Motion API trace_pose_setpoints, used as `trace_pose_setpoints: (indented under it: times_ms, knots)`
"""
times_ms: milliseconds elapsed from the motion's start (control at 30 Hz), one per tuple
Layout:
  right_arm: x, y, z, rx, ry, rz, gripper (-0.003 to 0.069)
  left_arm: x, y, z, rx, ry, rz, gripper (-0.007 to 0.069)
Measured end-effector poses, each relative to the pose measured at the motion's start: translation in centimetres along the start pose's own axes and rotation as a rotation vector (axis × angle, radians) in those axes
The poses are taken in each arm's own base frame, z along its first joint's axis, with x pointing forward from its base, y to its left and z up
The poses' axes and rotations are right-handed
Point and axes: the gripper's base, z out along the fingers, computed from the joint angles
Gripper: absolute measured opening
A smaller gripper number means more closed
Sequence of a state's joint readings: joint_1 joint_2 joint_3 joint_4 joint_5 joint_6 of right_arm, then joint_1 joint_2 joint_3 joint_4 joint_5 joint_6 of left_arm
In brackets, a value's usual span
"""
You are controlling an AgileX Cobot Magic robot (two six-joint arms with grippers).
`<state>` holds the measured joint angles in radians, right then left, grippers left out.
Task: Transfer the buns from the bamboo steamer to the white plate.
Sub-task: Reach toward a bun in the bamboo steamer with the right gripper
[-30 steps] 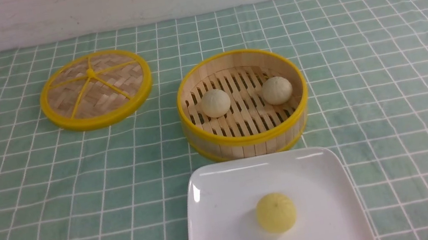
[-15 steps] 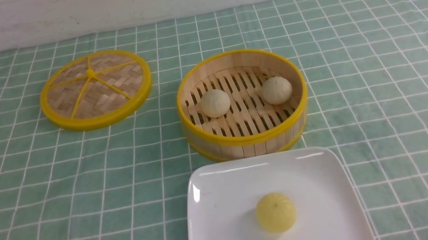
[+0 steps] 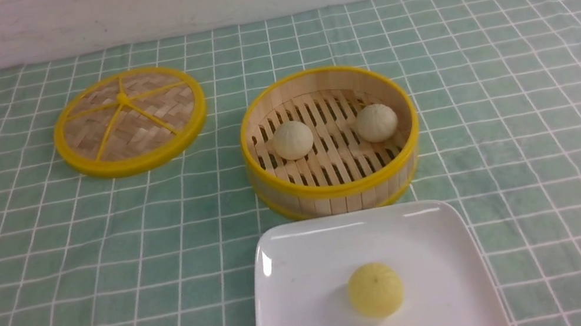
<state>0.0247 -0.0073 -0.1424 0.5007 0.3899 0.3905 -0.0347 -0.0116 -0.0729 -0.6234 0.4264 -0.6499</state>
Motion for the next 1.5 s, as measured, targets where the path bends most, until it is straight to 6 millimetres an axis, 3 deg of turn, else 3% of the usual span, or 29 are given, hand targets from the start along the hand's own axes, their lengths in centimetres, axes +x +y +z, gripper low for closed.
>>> trace_pose_setpoints:
  times_ms: [100,167,233,333,433,500,633,833,1000,1033,1133,1167,1267,1333,1500]
  knots:
    - [-3.0,3.7,-1.3,-0.02,-0.037,-0.239,0.0026,-0.7,-2.8,-1.1,0.024,-0.007,0.164,0.0046]
    - [-5.0,5.6,-1.0,0.06,0.026,-0.42,-0.0012,-1.2,-4.1,-1.1,-0.046,0.024,0.244,0.001]
    - [-5.9,6.0,0.1,0.16,0.127,-0.499,-0.0012,-1.5,-4.7,-0.7,-0.133,0.073,0.283,0.0001]
    - [-6.4,4.9,3.1,0.374,0.391,-0.549,-0.0006,-1.9,-5.1,0.6,-0.314,0.199,0.334,0.0001]
    - [-5.7,3.4,6.5,0.513,0.656,-0.481,0.0001,-2.4,-5.5,2.1,-0.438,0.327,0.393,0.0001]
    - [-5.2,3.0,8.2,0.515,0.758,-0.433,0.0001,-2.6,-5.6,3.1,-0.486,0.398,0.429,0.0001]
    - [-3.4,3.7,13.4,0.236,0.961,-0.36,0.0003,-3.1,-5.7,5.8,-0.552,0.547,0.497,0.0003]
    - [-2.9,5.4,18.4,-0.048,1.004,-0.305,0.0005,-3.2,-4.9,7.7,-0.611,0.63,0.489,0.0022]
    - [-0.8,8.4,23.9,-0.181,1.058,-0.425,0.0014,-3.1,-4.5,8.6,-0.625,0.649,0.459,0.0079]
    - [-1.0,8.5,24.0,-0.182,1.049,-0.435,0.0015,-3.1,-4.5,8.6,-0.624,0.648,0.46,0.0082]
    - [0.4,10.4,28.4,-0.164,1.046,-0.586,0.0033,-3.2,-4.5,8.7,-0.62,0.641,0.462,0.0137]
    - [0.5,10.5,28.7,-0.167,1.042,-0.589,0.0033,-3.2,-4.5,8.7,-0.62,0.641,0.462,0.0141]
    - [1.1,11.0,32.0,-0.106,1.019,-0.695,0.0078,-3.2,-4.6,8.7,-0.618,0.639,0.463,0.0185]
    - [1.4,10.7,35.1,-0.034,0.995,-0.759,0.015,-3.2,-4.6,8.7,-0.618,0.638,0.463,0.0225]
    - [1.9,9.4,39.2,0.054,0.928,-0.839,0.028,-3.3,-4.6,8.7,-0.614,0.63,0.465,0.0248]
